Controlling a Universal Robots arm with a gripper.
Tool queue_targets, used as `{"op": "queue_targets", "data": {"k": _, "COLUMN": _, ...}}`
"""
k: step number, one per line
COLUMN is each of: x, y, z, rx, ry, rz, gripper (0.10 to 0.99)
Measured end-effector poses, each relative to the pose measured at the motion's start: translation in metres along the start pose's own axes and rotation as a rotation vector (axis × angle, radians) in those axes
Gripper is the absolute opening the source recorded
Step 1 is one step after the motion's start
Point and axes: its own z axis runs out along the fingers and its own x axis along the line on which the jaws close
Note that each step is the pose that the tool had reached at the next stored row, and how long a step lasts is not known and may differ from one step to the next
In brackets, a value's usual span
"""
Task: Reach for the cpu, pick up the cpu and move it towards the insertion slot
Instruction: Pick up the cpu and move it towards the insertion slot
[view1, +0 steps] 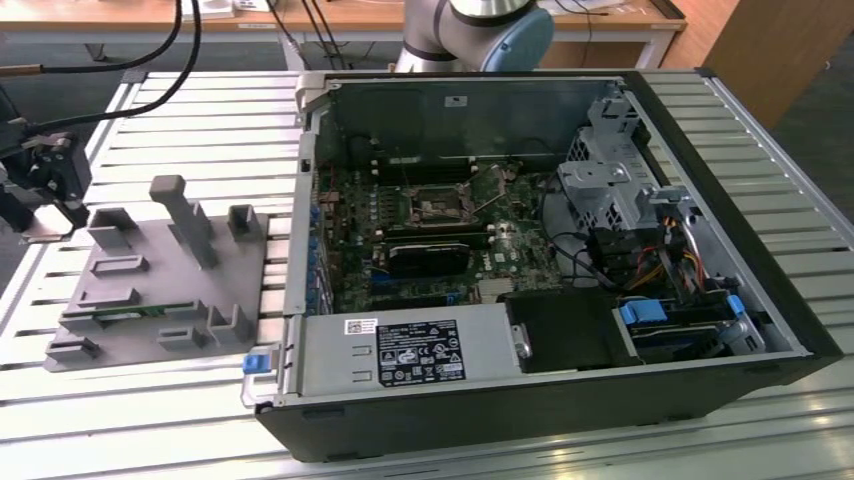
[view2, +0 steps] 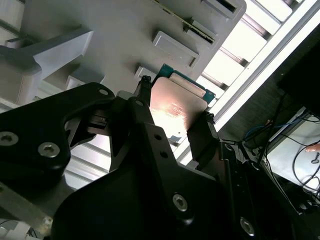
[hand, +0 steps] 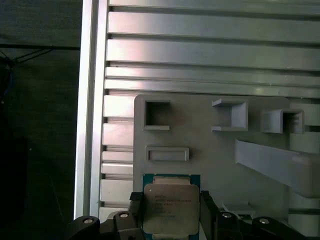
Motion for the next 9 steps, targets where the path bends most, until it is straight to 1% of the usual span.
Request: {"op": "queue_targets", "data": {"k": 9, "x": 0.0000, "y": 0.0003, "z": -0.0074, "rx": 0.002, "ry": -0.0001, "rz": 0.000, "gripper": 0.541}}
